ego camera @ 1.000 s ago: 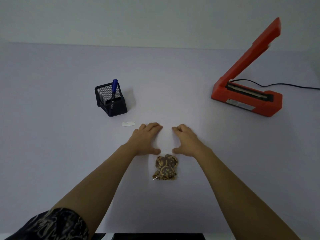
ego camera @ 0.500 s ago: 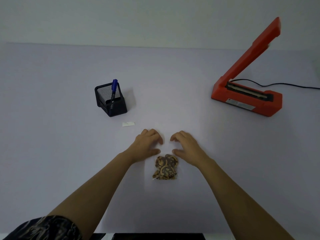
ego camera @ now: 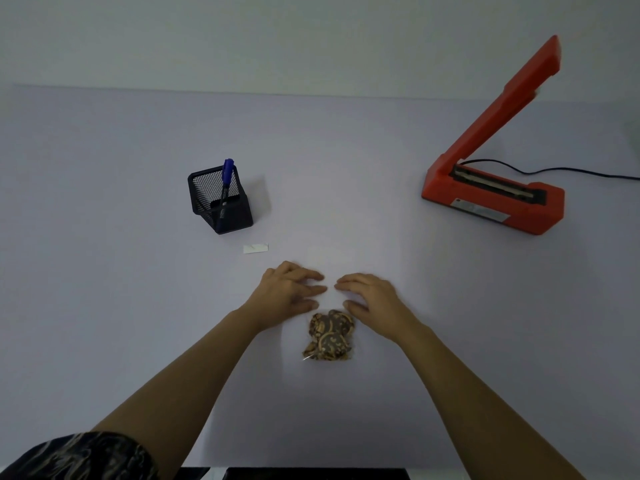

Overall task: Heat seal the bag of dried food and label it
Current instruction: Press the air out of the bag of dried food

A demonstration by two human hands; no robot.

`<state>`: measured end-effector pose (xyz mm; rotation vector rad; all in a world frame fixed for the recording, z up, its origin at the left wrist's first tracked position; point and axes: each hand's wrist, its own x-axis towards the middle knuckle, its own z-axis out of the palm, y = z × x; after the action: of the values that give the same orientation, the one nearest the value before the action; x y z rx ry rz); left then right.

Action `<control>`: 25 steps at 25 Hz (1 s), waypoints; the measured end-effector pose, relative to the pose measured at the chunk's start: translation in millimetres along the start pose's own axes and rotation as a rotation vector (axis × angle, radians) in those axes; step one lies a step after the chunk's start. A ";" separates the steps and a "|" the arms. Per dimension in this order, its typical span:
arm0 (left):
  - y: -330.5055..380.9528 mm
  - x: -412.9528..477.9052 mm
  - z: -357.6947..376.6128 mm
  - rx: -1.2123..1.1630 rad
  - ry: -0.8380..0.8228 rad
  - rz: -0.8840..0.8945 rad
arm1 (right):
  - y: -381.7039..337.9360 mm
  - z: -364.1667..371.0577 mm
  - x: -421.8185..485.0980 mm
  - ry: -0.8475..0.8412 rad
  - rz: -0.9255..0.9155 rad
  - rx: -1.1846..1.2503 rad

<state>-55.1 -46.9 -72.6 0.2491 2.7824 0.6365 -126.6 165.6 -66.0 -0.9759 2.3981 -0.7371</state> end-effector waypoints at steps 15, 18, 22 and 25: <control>6.6 16.4 -23.0 0.108 -0.169 -0.200 | -4.9 -11.7 11.7 -0.117 0.118 -0.193; 8.9 23.4 -26.1 0.125 -0.178 -0.221 | -5.7 -16.7 17.5 -0.139 0.141 -0.207; 10.2 25.6 -24.7 0.089 -0.165 -0.231 | -4.5 -19.2 21.1 -0.146 0.184 -0.241; 10.2 20.8 -20.8 -0.031 -0.092 -0.229 | -5.3 -19.0 15.8 -0.074 0.203 -0.200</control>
<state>-80.0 -41.5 -54.8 -0.0464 2.6577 0.5943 -145.2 156.6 -51.4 -0.8029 2.4933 -0.3874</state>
